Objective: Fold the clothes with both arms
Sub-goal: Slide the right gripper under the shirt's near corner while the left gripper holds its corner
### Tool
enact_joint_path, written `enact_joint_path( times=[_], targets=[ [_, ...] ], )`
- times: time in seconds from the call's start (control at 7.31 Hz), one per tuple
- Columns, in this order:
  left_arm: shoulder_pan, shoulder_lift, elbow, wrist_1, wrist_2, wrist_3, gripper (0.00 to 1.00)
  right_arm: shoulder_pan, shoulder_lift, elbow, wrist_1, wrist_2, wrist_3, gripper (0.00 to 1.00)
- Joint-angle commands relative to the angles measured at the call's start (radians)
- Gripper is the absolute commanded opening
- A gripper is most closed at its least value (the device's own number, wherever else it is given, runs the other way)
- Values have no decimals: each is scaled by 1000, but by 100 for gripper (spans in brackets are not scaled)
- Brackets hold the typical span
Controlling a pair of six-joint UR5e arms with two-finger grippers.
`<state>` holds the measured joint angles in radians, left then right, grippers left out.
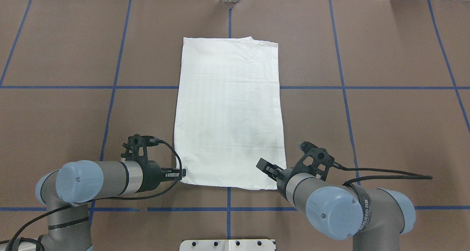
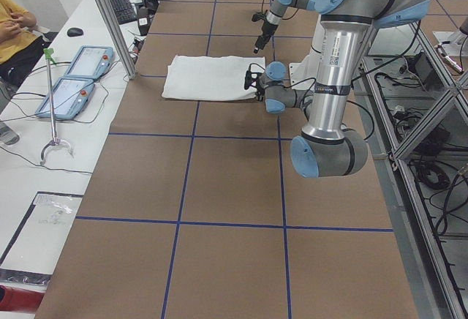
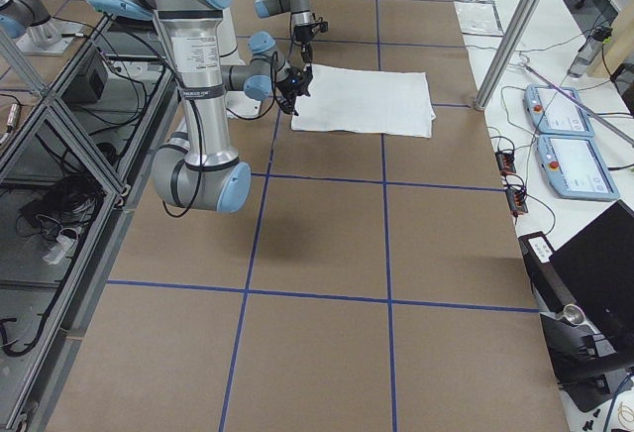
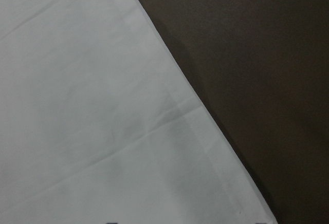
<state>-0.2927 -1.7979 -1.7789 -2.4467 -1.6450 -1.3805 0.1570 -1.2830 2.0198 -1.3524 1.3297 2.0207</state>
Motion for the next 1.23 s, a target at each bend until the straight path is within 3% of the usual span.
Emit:
enact_joint_path(
  times=[0.0, 0.68, 1.09],
  targets=[
    [0, 0, -1, 0, 1, 0, 0, -14, 85, -132, -5, 0, 93, 87],
    [-3, 0, -4, 0, 1, 0, 0, -22, 108, -173, -8, -1, 107, 86],
    [-3, 6, -7, -2, 2, 0, 0, -11, 131, -177, -14, -4, 121, 67]
  ],
)
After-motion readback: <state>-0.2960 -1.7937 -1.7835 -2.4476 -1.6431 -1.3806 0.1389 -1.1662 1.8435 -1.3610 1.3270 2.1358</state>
